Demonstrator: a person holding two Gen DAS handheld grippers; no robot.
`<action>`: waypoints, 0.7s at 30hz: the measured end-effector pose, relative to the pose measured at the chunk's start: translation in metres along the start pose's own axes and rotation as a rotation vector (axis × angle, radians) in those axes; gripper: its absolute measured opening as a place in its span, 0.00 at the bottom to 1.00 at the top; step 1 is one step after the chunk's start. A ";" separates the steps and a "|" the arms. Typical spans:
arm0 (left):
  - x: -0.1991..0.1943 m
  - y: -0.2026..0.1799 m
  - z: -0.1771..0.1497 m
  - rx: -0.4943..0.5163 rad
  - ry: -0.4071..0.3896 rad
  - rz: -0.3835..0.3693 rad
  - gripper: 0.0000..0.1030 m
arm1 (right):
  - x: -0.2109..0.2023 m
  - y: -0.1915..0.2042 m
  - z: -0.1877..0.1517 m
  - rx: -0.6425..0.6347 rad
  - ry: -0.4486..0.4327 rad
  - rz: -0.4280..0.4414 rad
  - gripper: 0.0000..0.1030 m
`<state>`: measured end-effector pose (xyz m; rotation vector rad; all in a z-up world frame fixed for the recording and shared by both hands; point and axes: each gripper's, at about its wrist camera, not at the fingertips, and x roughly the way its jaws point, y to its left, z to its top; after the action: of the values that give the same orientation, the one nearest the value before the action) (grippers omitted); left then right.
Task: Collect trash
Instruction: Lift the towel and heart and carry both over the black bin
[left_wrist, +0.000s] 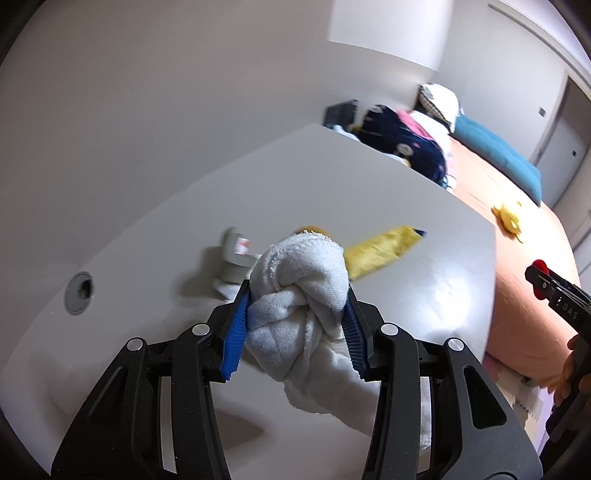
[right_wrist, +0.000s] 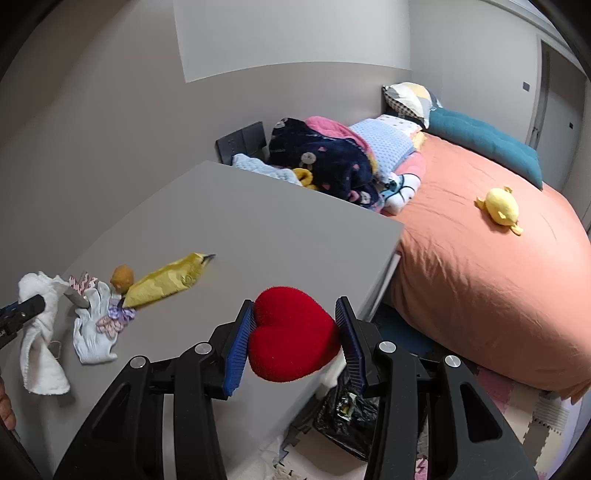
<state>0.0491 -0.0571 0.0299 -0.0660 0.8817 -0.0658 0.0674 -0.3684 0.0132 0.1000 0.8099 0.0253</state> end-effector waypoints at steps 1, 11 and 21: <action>0.001 -0.007 -0.001 0.008 0.001 -0.006 0.44 | -0.004 -0.005 -0.003 0.002 -0.003 -0.004 0.45; 0.010 -0.073 -0.011 0.093 0.021 -0.078 0.44 | -0.028 -0.048 -0.024 0.051 -0.018 -0.049 0.45; 0.015 -0.150 -0.021 0.225 0.043 -0.157 0.45 | -0.050 -0.094 -0.038 0.118 -0.034 -0.100 0.45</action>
<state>0.0381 -0.2081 0.0178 0.0769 0.9056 -0.3137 0.0038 -0.4621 0.0136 0.1704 0.7813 -0.1183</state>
